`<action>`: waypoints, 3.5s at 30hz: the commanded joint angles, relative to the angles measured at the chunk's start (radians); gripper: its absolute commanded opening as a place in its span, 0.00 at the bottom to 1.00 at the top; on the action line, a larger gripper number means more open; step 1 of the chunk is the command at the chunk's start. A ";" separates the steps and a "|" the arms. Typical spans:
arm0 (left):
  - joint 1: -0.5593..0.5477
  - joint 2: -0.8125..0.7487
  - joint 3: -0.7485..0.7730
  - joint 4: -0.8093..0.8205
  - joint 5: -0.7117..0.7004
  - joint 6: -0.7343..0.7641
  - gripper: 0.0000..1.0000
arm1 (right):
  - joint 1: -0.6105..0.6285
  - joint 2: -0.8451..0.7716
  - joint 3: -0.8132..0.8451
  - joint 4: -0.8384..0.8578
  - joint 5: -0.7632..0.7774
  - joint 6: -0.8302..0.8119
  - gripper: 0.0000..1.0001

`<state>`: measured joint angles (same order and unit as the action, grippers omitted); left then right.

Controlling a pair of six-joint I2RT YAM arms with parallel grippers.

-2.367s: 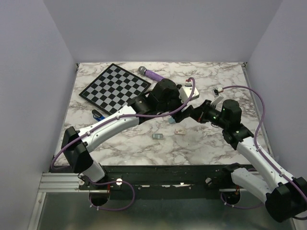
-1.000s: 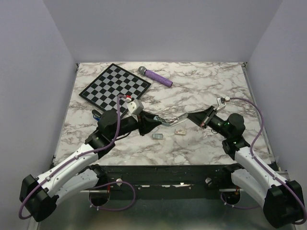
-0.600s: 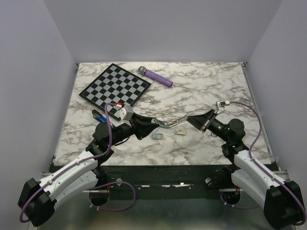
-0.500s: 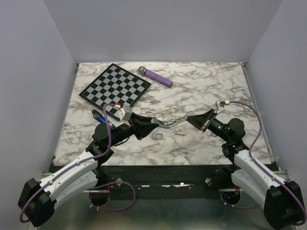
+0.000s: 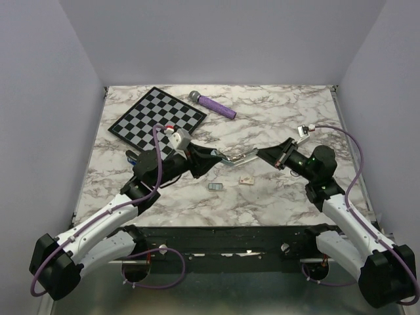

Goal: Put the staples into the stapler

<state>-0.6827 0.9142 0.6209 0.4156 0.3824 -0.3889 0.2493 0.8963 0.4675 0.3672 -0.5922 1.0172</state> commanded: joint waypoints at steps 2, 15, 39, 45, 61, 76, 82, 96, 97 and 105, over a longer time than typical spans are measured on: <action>0.029 0.035 0.091 -0.081 -0.086 0.033 0.00 | -0.005 -0.005 0.062 -0.128 0.011 -0.216 0.34; 0.029 -0.006 0.024 0.040 -0.097 0.006 0.00 | -0.007 0.003 -0.035 0.027 0.008 -0.060 0.01; 0.031 -0.140 -0.106 0.085 -0.177 -0.007 0.00 | -0.005 -0.047 -0.054 0.107 0.008 -0.012 0.01; 0.029 -0.095 -0.027 0.002 -0.165 0.047 0.00 | -0.005 -0.040 -0.006 0.004 0.003 -0.092 0.21; 0.029 -0.077 0.025 -0.075 -0.203 0.090 0.00 | -0.005 -0.074 0.031 -0.112 0.052 -0.160 0.47; 0.029 -0.074 -0.004 -0.040 -0.220 0.090 0.00 | -0.007 -0.054 0.023 -0.073 0.016 -0.051 0.55; 0.029 -0.046 -0.075 0.121 -0.168 0.019 0.00 | -0.005 -0.004 -0.001 -0.016 -0.001 0.015 0.59; 0.028 -0.075 -0.191 0.154 -0.278 -0.024 0.00 | -0.012 0.124 -0.118 0.259 -0.068 0.221 0.01; 0.028 -0.093 -0.203 0.152 -0.302 -0.028 0.00 | -0.013 0.116 -0.128 0.262 -0.054 0.227 0.01; 0.028 -0.166 -0.256 0.175 -0.346 -0.034 0.00 | -0.013 0.113 -0.107 0.277 -0.064 0.190 0.06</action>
<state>-0.6979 0.7582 0.3630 0.5522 0.2684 -0.4458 0.2638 1.0187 0.3408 0.5701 -0.6331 1.2407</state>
